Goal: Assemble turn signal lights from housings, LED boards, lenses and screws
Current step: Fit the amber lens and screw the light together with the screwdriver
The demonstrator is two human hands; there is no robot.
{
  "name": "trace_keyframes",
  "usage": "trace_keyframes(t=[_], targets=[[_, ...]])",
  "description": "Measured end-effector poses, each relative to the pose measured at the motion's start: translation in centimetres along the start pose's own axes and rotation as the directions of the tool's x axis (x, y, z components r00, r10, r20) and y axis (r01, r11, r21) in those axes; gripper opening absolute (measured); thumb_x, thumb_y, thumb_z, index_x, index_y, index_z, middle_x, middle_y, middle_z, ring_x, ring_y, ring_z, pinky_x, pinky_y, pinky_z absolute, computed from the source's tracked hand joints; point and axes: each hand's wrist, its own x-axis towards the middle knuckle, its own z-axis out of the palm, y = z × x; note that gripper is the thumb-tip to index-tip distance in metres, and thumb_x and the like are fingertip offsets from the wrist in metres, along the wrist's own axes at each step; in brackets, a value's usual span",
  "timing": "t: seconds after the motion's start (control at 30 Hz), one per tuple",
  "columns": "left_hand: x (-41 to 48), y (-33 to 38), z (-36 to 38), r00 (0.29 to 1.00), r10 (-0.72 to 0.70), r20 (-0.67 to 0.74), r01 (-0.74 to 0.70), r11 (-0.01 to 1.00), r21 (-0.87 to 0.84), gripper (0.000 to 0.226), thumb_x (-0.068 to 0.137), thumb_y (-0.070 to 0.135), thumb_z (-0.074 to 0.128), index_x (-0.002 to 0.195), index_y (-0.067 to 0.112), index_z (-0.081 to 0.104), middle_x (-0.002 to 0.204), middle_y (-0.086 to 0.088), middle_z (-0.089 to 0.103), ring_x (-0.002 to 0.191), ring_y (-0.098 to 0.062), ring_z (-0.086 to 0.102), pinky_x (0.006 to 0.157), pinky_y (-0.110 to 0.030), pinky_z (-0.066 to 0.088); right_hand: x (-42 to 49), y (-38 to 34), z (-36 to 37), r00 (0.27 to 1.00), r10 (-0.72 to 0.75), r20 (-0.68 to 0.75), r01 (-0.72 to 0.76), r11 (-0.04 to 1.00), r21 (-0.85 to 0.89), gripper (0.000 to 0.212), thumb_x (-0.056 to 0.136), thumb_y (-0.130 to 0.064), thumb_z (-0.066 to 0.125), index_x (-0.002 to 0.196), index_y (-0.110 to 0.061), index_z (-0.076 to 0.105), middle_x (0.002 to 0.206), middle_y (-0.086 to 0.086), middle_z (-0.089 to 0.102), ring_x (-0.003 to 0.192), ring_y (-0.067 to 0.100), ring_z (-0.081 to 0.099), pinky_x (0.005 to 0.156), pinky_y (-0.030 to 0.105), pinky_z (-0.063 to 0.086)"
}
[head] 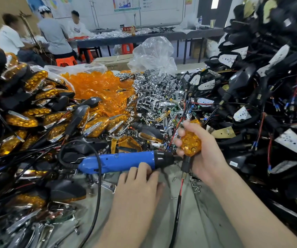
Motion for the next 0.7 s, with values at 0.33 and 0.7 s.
trace_keyframes(t=[0.33, 0.7], targets=[[0.0, -0.5, 0.3, 0.997, -0.064, 0.041, 0.069, 0.989, -0.130, 0.023, 0.069, 0.023, 0.088, 0.074, 0.021, 0.066, 0.074, 0.004, 0.058, 0.064, -0.018, 0.058, 0.056, -0.032, 0.052, 0.1, 0.1, -0.1, 1.000, 0.003, -0.001, -0.003, 0.999, -0.050, 0.017, 0.084, -0.025, 0.069, 0.091, -0.018, 0.055, 0.072, -0.002, 0.058, 0.056, 0.013, 0.056, 0.043, 0.023, 0.044], [3.5, -0.9, -0.9, 0.938, -0.344, -0.034, 0.167, 0.537, -0.827, 0.009, 0.091, 0.031, 0.060, 0.090, 0.039, 0.056, 0.088, 0.018, 0.065, 0.084, -0.005, 0.064, 0.068, -0.016, 0.049, 0.8, 0.7, 0.9, 1.000, -0.001, -0.019, 0.000, 0.998, -0.059, 0.028, 0.082, -0.042, 0.066, 0.094, -0.017, 0.060, 0.074, 0.001, 0.060, 0.061, 0.017, 0.059, 0.046, 0.028, 0.048]])
